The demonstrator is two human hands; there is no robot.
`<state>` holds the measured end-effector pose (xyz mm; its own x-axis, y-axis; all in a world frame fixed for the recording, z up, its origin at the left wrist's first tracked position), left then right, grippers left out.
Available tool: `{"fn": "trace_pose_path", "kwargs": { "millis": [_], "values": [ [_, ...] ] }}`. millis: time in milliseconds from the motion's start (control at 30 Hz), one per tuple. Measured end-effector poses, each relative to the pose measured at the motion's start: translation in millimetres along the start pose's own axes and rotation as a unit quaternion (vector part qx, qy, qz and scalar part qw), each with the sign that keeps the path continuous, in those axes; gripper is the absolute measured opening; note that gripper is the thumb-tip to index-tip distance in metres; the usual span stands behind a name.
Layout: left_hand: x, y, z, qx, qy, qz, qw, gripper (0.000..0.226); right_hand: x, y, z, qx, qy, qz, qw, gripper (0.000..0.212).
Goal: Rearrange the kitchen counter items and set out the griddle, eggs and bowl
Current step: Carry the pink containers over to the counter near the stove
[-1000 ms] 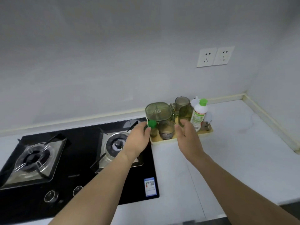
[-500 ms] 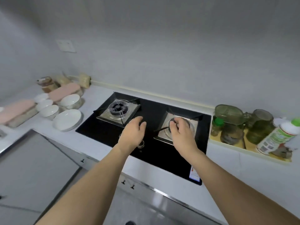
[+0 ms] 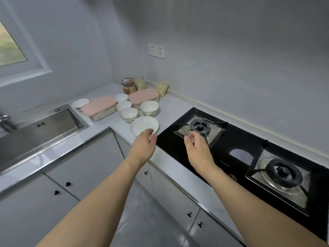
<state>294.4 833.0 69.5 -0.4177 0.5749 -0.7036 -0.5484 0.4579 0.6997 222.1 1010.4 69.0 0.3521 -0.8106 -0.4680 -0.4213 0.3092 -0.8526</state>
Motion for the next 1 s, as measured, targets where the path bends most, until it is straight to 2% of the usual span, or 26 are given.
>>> {"fn": "trace_pose_path", "kwargs": {
  "millis": [267,433,667,800,1000],
  "values": [
    [-78,-67,-87,-0.054,0.015,0.034,0.998,0.045,108,-37,-67,0.023,-0.027,-0.029,0.999,0.043],
    [-88,-87,-142,-0.091,0.008,0.07,0.993,0.044,151,-40,-122,0.029,-0.053,-0.025,0.998,0.044],
    [-114,-111,-229,-0.149,0.038,0.092,0.984,0.045,208,-43,-231,0.016,-0.085,-0.046,0.995,0.042],
    [-138,-127,-271,-0.197,0.076,0.139,0.967,0.041,243,-52,-278,0.007,-0.109,-0.05,0.993,0.038],
    [-170,-174,-332,-0.296,0.112,0.234,0.919,0.051,307,-63,-338,0.019,-0.152,-0.034,0.988,0.04]
  ]
}}
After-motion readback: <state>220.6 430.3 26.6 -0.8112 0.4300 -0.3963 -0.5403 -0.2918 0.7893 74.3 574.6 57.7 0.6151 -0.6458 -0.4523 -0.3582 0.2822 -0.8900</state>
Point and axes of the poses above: each hand's wrist, its own z-axis away from the middle knuckle, its own x-axis out of the palm, y = z × x, the point moved 1 cm from there along -z, towards the middle knuckle, and after that the axes turned 13 degrees about -x, right-handed, at the moved point
